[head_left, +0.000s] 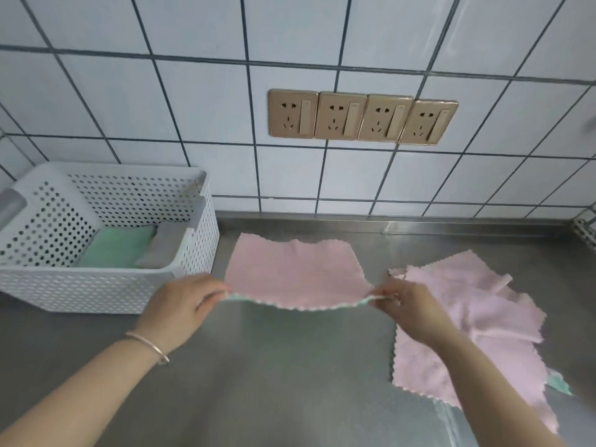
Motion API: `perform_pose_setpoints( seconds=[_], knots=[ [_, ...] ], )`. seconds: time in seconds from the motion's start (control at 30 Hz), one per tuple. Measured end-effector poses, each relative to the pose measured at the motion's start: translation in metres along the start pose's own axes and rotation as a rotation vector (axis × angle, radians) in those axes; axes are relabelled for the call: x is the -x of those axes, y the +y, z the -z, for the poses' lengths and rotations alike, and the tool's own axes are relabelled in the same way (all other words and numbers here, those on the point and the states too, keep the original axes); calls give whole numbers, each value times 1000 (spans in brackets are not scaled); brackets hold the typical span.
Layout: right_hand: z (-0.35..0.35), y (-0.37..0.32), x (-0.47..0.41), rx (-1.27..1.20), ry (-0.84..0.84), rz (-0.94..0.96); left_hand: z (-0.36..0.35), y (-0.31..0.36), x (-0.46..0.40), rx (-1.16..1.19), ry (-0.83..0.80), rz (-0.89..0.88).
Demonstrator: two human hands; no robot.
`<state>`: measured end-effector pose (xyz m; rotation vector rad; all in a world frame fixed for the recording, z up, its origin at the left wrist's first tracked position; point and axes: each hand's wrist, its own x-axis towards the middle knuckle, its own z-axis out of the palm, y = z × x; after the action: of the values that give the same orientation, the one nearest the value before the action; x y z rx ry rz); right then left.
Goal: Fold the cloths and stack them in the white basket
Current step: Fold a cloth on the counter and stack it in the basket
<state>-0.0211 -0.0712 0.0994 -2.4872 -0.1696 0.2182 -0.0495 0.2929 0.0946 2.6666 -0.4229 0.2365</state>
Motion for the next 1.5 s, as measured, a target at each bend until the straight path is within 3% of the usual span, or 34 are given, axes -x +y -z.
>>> perform_pose_setpoints(
  seconds=[0.17,0.47,0.6,0.7,0.8,0.93,1.17,1.3,1.5],
  knots=[
    [-79,42,30,226,-269,-126,-82,-22,57,-89,-188,-89],
    [-116,56,71,364,-433,-115,-128,-22,112,-2,-382,-136],
    [-114,67,80,308,-561,-161,-125,-15,119,66,-485,20],
    [-110,69,82,279,-668,-212,-117,-14,115,160,-738,195],
    [-96,71,69,226,-734,-286,-107,-19,94,279,-801,322],
    [-76,64,39,69,-643,-372,-94,-25,52,369,-715,457],
    [-88,53,-15,-443,-146,-574,-108,-39,-1,495,-459,714],
    [-101,52,-36,-383,-10,-593,-129,-47,-24,461,-384,798],
    [-116,53,-51,-289,14,-638,-148,-50,-46,259,-301,807]
  ],
)
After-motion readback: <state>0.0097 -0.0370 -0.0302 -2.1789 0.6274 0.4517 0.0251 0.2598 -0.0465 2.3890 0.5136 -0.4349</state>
